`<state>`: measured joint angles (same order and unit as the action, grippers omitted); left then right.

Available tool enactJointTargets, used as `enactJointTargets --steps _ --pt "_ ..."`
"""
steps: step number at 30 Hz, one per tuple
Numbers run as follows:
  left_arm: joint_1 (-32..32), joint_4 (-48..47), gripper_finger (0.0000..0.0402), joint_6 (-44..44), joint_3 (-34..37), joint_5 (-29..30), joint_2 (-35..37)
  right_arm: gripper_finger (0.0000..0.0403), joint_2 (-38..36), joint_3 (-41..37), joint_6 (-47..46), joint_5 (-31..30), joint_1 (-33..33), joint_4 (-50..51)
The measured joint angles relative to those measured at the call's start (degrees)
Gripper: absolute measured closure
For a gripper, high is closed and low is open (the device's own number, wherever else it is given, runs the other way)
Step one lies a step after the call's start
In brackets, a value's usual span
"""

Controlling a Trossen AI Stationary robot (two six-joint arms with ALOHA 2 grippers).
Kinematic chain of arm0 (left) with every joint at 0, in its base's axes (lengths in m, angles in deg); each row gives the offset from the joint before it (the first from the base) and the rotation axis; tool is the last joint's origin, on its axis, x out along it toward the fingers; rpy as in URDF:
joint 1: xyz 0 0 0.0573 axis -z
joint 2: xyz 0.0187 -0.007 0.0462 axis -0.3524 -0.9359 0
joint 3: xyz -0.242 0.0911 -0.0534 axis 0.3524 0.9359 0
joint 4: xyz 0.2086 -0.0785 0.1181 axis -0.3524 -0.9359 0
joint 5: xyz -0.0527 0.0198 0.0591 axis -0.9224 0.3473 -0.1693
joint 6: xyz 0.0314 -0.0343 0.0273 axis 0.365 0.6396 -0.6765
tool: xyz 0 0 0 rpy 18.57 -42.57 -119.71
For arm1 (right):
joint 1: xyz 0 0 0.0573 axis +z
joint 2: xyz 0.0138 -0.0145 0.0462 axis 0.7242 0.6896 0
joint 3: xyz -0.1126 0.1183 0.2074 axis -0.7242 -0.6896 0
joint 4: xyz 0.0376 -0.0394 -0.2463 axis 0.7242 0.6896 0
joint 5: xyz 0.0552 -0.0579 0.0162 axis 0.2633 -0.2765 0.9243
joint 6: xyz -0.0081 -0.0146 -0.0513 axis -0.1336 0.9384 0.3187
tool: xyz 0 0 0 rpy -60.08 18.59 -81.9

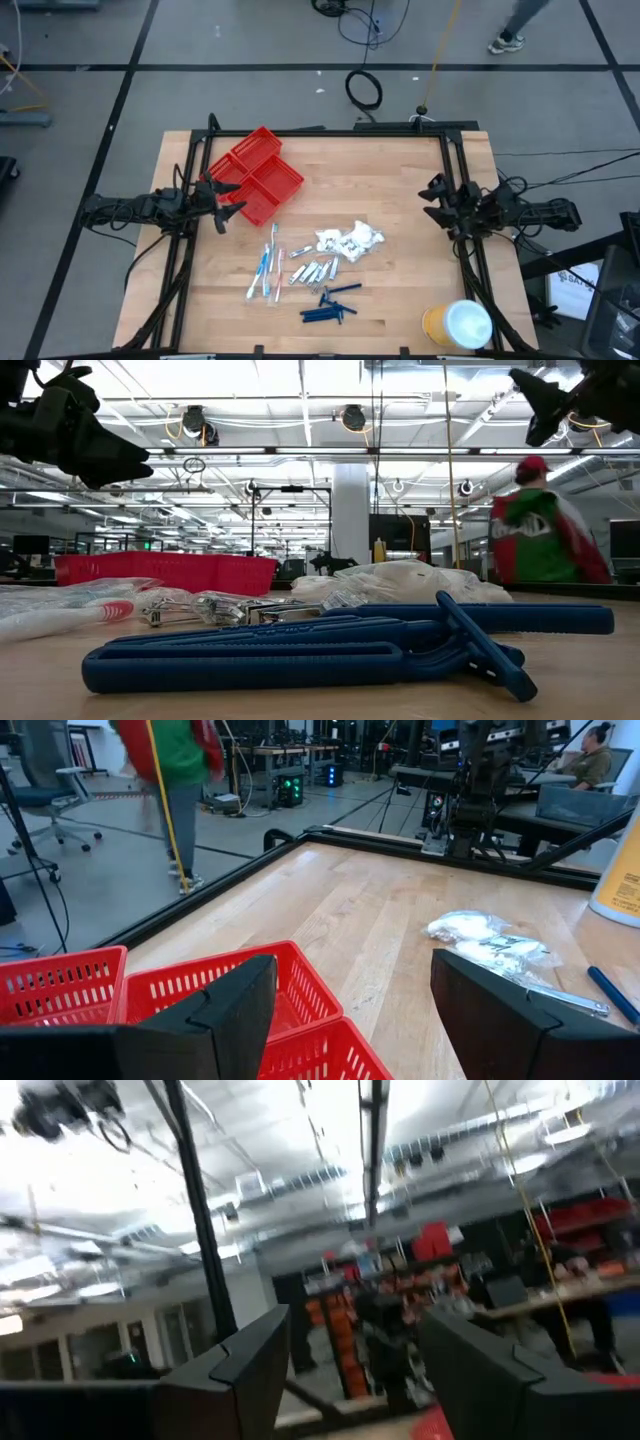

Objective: Pick & Place Travel size toiletries
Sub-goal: Put the right vanity pack into the horizontal right red bin

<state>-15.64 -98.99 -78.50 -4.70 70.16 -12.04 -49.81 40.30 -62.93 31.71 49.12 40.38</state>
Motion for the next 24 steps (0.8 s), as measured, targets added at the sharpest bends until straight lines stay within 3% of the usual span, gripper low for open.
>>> enactJointTargets --steps 5,9,14,19,24 --pt "0.0 0.0 0.0144 0.0 0.0 0.0 0.0 0.019 0.9 0.0 0.9 -9.6 0.0 2.1" --pt "0.0 0.0 0.0144 0.0 0.0 0.0 0.0 0.0186 6.9 0.8 2.6 -13.9 0.0 2.8" --pt "0.0 0.0 0.0144 0.0 0.0 0.0 0.0 0.0156 23.9 6.2 -2.4 -16.5 0.0 12.4" --pt "0.0 0.0 0.0144 0.0 0.0 0.0 0.0 0.0124 43.6 14.6 -2.5 -16.2 1.2 13.5" --pt "0.0 0.0 0.0144 0.0 0.0 0.0 0.0 0.0121 59.4 22.2 0.4 -15.6 3.5 13.8"
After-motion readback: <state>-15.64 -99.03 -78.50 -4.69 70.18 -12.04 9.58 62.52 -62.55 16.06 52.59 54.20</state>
